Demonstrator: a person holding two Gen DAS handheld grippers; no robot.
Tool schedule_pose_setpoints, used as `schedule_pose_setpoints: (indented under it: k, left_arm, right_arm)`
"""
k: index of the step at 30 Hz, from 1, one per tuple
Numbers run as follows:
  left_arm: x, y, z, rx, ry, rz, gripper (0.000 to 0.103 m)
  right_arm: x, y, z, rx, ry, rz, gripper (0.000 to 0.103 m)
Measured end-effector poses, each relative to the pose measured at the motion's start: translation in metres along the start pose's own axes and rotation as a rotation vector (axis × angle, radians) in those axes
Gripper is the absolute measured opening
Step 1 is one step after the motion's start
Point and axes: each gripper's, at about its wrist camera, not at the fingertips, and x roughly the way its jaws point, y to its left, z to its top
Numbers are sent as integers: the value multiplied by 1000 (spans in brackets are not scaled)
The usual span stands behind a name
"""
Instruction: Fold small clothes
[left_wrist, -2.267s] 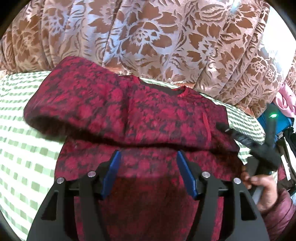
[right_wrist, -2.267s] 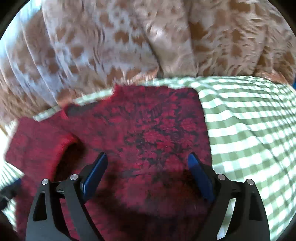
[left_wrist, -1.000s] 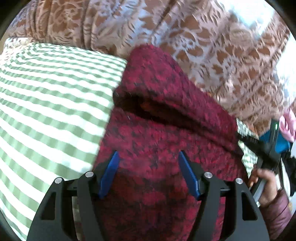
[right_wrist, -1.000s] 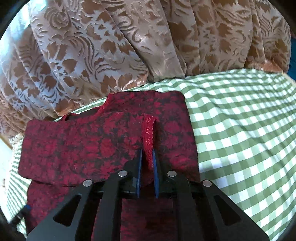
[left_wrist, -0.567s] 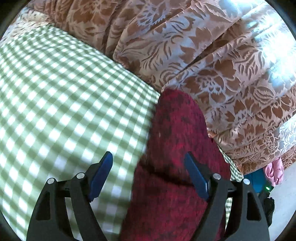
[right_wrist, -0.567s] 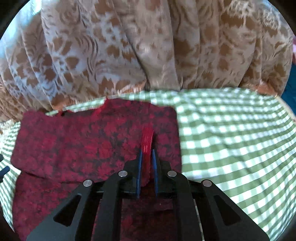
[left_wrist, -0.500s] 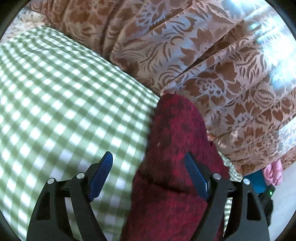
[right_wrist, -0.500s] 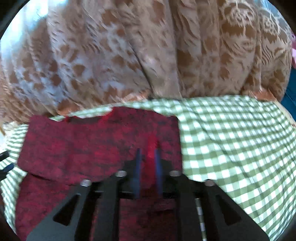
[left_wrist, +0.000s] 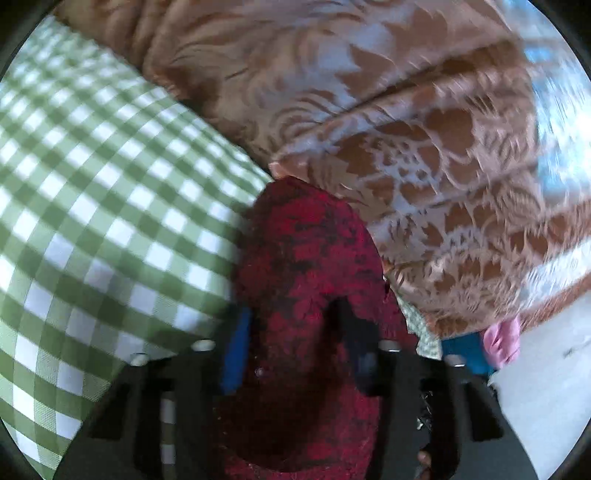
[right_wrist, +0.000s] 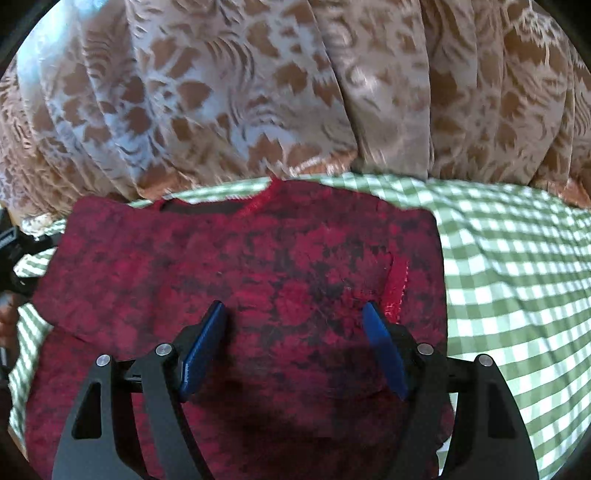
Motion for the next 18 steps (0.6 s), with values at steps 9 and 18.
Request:
schedule_pose_setpoints:
  k: [9, 18]
  left_arm:
    - [50, -48, -37, 433, -76, 599, 40]
    - [-17, -80, -66, 390, -264, 562, 49]
  right_arm:
    - [22, 13, -10, -81, -4, -102, 84]
    - [23, 9, -11, -81, -15, -105, 84]
